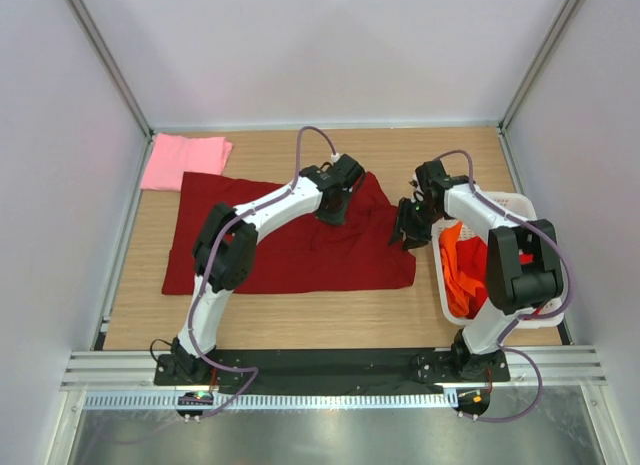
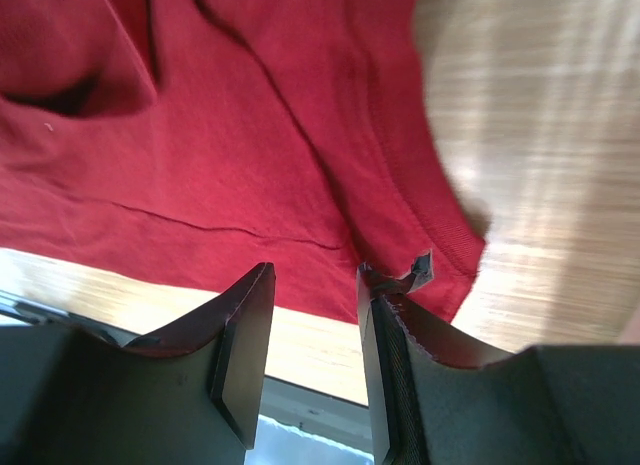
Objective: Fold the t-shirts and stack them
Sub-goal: Fold the tshirt
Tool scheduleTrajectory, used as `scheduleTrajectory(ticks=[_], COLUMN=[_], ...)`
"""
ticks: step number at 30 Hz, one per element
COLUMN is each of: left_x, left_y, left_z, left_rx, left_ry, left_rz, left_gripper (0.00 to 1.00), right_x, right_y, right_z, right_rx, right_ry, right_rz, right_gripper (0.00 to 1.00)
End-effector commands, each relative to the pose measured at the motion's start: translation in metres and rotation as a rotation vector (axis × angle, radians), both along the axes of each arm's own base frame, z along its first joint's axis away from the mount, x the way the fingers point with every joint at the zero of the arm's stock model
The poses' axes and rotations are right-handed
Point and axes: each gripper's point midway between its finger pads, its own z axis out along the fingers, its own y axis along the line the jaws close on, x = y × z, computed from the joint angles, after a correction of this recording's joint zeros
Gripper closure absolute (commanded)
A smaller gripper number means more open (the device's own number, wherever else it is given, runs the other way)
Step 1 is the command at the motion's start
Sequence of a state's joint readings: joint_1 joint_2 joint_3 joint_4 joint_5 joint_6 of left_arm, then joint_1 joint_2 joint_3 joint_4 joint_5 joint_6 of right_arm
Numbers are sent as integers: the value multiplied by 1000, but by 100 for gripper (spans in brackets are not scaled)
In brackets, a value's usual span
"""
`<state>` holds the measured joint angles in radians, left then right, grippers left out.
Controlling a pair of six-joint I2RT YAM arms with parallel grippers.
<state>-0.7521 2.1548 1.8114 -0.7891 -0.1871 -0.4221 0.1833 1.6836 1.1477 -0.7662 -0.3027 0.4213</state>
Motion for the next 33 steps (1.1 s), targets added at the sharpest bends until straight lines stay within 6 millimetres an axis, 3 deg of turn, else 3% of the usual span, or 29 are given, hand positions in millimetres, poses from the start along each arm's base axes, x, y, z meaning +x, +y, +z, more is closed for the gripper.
scheduleTrajectory(ticks=[1,9,14,22,26,31,33], left_x=[5,8,7,8,8,13,14], left_y=[-2,-3,0,1,3,2,3], left_z=[7,2,-5,-16,-21,-11,-6], left_rx=[-22,-10,11,28,47,35,34], left_ry=[-20,-21,-7,5,4,-25,-38], left_rz=[12,18,21,23,24,35,44], left_gripper=[84,84,78,80,86,100,100], right_x=[-11,-24,-28,-33,-33,-36,-37], right_y=[2,-2,-6,-15,-16,-17,-21], right_z=[-13,-30,-36,-42,-43,-46,-48], right_rx=[-36,-171,-201,-245,-246,-255,-275], right_ry=[38,71,80,97,98,110,113], right_rz=[18,86,105,107,111,111,110], right_gripper=[55,55,55,56,56,57,57])
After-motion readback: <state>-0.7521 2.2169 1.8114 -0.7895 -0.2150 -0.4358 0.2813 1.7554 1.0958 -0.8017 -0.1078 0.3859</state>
